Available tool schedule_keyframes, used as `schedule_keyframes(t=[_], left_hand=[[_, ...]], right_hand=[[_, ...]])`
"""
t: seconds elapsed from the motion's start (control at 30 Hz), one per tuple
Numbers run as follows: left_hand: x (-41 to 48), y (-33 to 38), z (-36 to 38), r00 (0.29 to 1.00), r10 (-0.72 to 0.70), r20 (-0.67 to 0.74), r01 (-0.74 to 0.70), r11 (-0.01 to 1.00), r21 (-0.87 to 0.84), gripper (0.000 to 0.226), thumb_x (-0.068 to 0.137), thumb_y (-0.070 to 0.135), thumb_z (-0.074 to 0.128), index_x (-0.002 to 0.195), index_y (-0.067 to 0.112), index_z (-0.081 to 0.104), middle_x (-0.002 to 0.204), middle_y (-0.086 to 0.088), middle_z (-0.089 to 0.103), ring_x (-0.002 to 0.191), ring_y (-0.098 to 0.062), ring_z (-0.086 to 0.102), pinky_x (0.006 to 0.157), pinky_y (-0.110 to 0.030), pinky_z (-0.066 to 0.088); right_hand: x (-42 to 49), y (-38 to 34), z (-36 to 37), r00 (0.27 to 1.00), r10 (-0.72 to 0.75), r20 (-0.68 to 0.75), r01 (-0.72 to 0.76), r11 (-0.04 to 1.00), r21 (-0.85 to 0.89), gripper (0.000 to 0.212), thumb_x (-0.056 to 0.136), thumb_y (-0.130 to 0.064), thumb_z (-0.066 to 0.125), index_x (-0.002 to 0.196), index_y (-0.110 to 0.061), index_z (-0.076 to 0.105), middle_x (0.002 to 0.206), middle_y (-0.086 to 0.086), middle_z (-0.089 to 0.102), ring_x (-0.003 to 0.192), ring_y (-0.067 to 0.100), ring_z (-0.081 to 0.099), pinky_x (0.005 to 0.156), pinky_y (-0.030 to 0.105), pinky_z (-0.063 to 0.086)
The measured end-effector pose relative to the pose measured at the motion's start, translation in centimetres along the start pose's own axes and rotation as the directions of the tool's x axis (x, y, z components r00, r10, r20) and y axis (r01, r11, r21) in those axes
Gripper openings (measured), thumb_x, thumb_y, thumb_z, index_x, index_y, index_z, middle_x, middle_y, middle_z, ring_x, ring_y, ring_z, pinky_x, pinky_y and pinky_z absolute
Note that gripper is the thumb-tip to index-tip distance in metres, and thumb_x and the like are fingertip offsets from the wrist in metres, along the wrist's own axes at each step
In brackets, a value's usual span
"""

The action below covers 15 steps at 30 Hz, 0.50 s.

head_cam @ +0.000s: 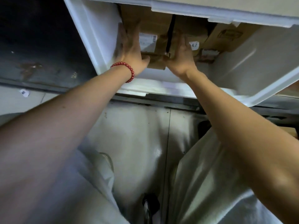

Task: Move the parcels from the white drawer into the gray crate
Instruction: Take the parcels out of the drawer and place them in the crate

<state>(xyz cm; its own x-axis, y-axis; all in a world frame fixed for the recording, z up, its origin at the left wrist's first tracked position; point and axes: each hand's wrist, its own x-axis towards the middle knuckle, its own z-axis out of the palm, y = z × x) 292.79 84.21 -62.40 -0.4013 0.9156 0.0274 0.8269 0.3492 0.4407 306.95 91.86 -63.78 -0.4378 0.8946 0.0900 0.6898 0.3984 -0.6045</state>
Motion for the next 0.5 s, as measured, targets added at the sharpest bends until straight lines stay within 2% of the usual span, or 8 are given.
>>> schedule_keyframes(t=[0.07, 0.17, 0.27, 0.37, 0.5], left_hand=[[1.0, -0.2, 0.1, 0.999, 0.036, -0.036, -0.037, 0.999, -0.031, 0.09, 0.087, 0.026, 0.064, 0.152, 0.027, 0.002, 0.159, -0.015, -0.009, 0.147, -0.034, 0.005, 0.116, -0.042, 0.026], [2.1, -0.4, -0.1, 0.995, 0.073, -0.075, -0.081, 0.992, -0.101, 0.085, 0.083, 0.026, 0.066, 0.15, 0.022, 0.014, 0.157, -0.015, 0.007, 0.143, -0.033, 0.019, 0.114, -0.043, 0.031], [2.4, -0.2, -0.4, 0.991, -0.017, -0.131, -0.015, 0.97, -0.241, 0.078, 0.082, 0.023, 0.067, 0.143, 0.014, 0.02, 0.149, -0.011, 0.025, 0.134, -0.027, 0.037, 0.109, -0.032, 0.036], [2.3, 0.2, -0.7, 0.991, -0.079, -0.11, 0.041, 0.95, -0.31, 0.089, 0.081, 0.026, 0.069, 0.144, 0.006, 0.009, 0.149, -0.011, 0.024, 0.134, -0.022, 0.036, 0.111, -0.03, 0.035], [1.4, 0.4, -0.7, 0.992, -0.127, -0.019, 0.117, 0.952, -0.283, 0.111, 0.081, 0.041, 0.07, 0.148, 0.003, -0.01, 0.156, -0.013, 0.011, 0.143, -0.025, 0.021, 0.117, -0.032, 0.023]], right_hand=[[0.4, 0.1, 0.0, 1.0, -0.026, 0.0, 0.026, 1.0, -0.008, 0.08, 0.082, -0.023, 0.071, 0.147, -0.008, 0.027, 0.146, 0.012, 0.037, 0.13, 0.03, 0.04, 0.106, 0.035, 0.039], [1.0, -0.4, -0.1, 0.998, -0.054, -0.014, 0.055, 0.998, 0.025, 0.082, 0.084, -0.017, 0.069, 0.151, -0.009, 0.021, 0.151, 0.011, 0.034, 0.136, 0.027, 0.036, 0.11, 0.031, 0.035], [1.6, -1.1, 0.1, 1.0, -0.003, 0.007, 0.002, 0.988, 0.156, 0.083, 0.079, -0.018, 0.071, 0.149, -0.01, 0.026, 0.147, 0.009, 0.041, 0.133, 0.025, 0.042, 0.107, 0.035, 0.041], [1.3, -1.3, -0.1, 0.992, 0.118, 0.036, -0.123, 0.906, 0.405, 0.089, 0.072, -0.02, 0.074, 0.148, -0.015, 0.029, 0.143, 0.005, 0.046, 0.129, 0.021, 0.048, 0.102, 0.037, 0.047], [-0.1, -1.3, -0.1, 0.984, 0.176, -0.025, -0.137, 0.84, 0.525, 0.084, 0.07, -0.026, 0.07, 0.145, -0.011, 0.035, 0.139, 0.009, 0.046, 0.127, 0.022, 0.047, 0.103, 0.038, 0.046]])
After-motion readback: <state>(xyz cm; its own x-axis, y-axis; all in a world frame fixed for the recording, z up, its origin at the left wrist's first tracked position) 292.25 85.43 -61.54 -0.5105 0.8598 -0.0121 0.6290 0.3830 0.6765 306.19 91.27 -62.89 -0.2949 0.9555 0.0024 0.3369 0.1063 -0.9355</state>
